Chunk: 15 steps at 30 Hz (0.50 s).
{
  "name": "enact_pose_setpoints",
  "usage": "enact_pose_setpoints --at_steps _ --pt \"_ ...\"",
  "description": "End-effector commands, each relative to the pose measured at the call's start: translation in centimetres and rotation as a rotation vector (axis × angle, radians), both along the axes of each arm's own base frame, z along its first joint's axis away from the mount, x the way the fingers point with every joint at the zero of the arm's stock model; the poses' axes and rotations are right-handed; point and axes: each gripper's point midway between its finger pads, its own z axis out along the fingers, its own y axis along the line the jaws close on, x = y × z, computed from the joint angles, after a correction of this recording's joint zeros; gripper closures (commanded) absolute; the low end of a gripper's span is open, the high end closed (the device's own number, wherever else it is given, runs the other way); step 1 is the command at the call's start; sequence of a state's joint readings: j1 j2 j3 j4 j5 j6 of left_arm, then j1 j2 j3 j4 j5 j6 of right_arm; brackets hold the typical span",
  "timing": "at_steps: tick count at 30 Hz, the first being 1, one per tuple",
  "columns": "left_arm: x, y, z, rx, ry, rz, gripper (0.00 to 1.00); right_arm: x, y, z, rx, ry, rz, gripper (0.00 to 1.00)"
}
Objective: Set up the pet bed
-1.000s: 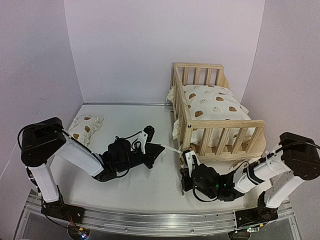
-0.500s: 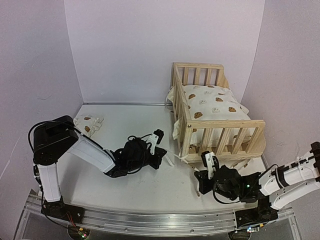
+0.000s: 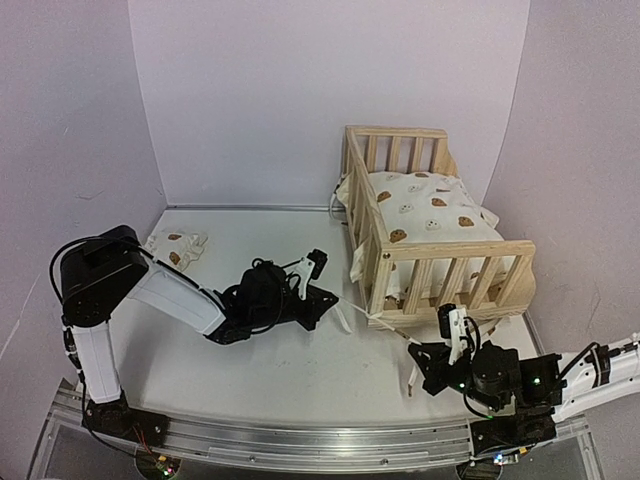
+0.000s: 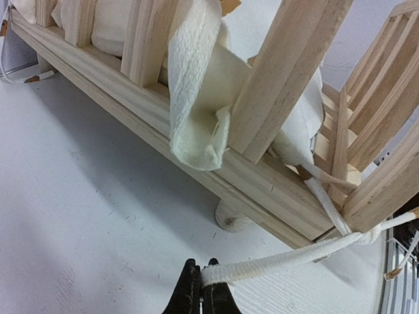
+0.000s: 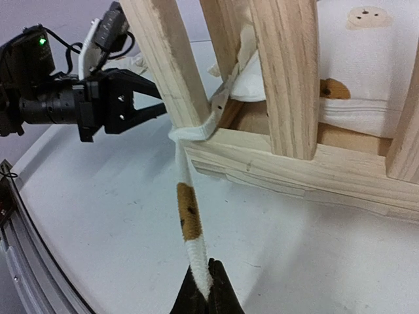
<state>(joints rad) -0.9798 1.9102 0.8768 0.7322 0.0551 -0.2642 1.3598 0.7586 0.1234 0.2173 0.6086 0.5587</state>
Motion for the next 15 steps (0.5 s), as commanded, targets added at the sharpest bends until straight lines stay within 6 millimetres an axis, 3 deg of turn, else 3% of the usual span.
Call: enact_pose_setpoints --at_steps 1,7,8,9,10,12,15 --pt "7.7 8.1 0.0 0.087 -0.048 0.37 1.0 0.2 -3.5 -1.7 -0.118 -0.006 -0.092 1.0" --pt "7.8 7.7 -1.4 0.113 -0.023 0.349 1.0 0.4 -2.8 -0.6 -0.184 -0.034 -0.076 1.0" --pt "7.8 7.7 -1.6 0.118 -0.014 0.347 1.0 0.4 -2.4 -0.5 -0.215 -0.034 -0.069 0.85" --pt "7.7 7.8 -1.7 0.117 -0.002 0.349 0.96 0.5 -2.2 -0.3 -0.247 -0.033 -0.07 0.61" --pt "7.4 8.1 -1.9 0.121 0.011 0.352 0.83 0.6 -2.0 -0.4 -0.298 -0.025 -0.075 0.48" --pt "6.7 9.0 -1.8 0.109 0.03 0.364 0.66 0.3 -0.4 0.6 -0.348 -0.035 -0.01 0.36" --pt "5.2 10.1 -0.5 0.077 0.041 0.354 0.52 -0.1 2.1 3.0 -0.387 -0.076 0.09 0.28"
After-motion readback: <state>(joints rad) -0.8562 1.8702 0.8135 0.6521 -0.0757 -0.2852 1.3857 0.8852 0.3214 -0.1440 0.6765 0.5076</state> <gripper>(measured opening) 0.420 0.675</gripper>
